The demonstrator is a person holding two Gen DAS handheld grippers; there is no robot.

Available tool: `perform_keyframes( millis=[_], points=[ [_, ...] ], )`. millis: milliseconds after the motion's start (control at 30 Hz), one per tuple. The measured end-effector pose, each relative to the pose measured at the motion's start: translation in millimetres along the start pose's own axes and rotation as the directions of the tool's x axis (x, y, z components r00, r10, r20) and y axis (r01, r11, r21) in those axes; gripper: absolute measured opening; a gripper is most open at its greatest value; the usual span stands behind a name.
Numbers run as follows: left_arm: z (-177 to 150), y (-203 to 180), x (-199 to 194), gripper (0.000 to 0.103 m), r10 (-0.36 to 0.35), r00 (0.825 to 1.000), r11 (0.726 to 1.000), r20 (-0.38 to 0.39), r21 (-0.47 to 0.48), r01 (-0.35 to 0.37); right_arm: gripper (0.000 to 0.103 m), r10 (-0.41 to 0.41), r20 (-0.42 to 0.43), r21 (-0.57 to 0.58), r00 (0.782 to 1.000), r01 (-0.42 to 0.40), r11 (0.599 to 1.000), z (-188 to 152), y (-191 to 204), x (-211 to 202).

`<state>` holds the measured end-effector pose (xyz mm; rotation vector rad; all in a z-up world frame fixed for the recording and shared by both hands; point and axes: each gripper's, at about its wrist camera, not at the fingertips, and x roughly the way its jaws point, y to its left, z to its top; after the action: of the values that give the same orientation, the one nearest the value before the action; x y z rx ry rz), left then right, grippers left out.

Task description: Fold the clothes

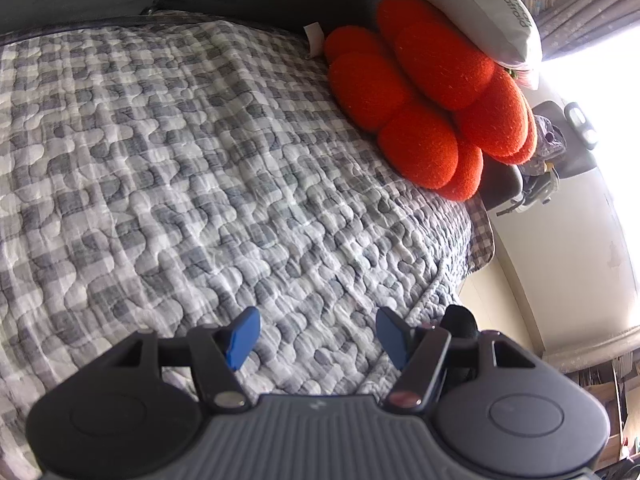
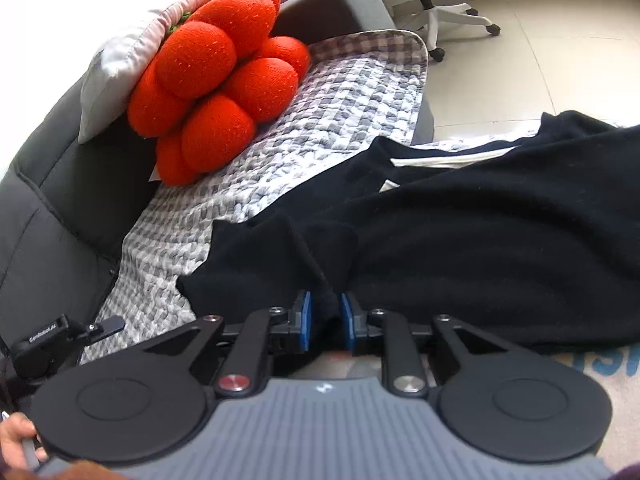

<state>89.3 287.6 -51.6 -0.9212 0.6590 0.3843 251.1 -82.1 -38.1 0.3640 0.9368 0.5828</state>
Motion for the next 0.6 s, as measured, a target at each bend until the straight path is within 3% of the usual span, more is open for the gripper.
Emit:
perform_keyframes(
  millis=[67, 133, 200, 233, 300, 433, 600],
  points=[
    [-0.8, -2.0, 0.2, 0.065, -0.001, 1.0, 1.0, 0.0, 0.009, 0.001, 0.023, 0.023, 0.006, 0.039, 1.0, -0.023, 0.999, -0.9, -3.4, -3.1],
    [-3.4, -6.5, 0.4, 0.065, -0.008, 1.0, 1.0, -0.003, 0.03, 0.008, 0.037, 0.02, 0.009, 0.07, 1.0, -0.02, 0.997, -2.6, -7.3, -3.5],
    [-6.7, -12.2, 0.6, 0.065, -0.018, 1.0, 0.998, -0.007, 0.057, 0.019, 0.041, 0.009, 0.012, 0.06, 1.0, -0.01, 0.998, -4.7, -8.4, -2.6],
    [-9.8, -17.5, 0.8, 0.065, -0.025, 1.0, 0.996, -0.012, 0.083, 0.026, 0.039, 0.004, 0.014, 0.04, 1.0, -0.004, 0.999, -5.6, -7.6, -1.9],
    [-18.8, -31.5, 3.1, 0.065, -0.024, 1.0, 0.986, -0.019, 0.165, 0.027, 0.01, -0.017, 0.037, -0.018, 0.999, 0.017, 1.0, -3.6, -1.1, -5.2],
    [-34.7, -57.7, 14.2, 0.065, 0.006, 1.0, 0.953, -0.022, 0.303, 0.001, 0.007, -0.023, 0.072, -0.109, 0.997, 0.031, 0.994, 12.7, 16.7, -22.2],
    [-37.1, -68.8, 30.5, 0.065, -0.003, 0.999, 0.944, -0.036, 0.33, 0.015, 0.006, -0.003, 0.159, -0.194, 0.987, 0.034, 0.98, 47.4, 42.0, -69.4]
  ],
)
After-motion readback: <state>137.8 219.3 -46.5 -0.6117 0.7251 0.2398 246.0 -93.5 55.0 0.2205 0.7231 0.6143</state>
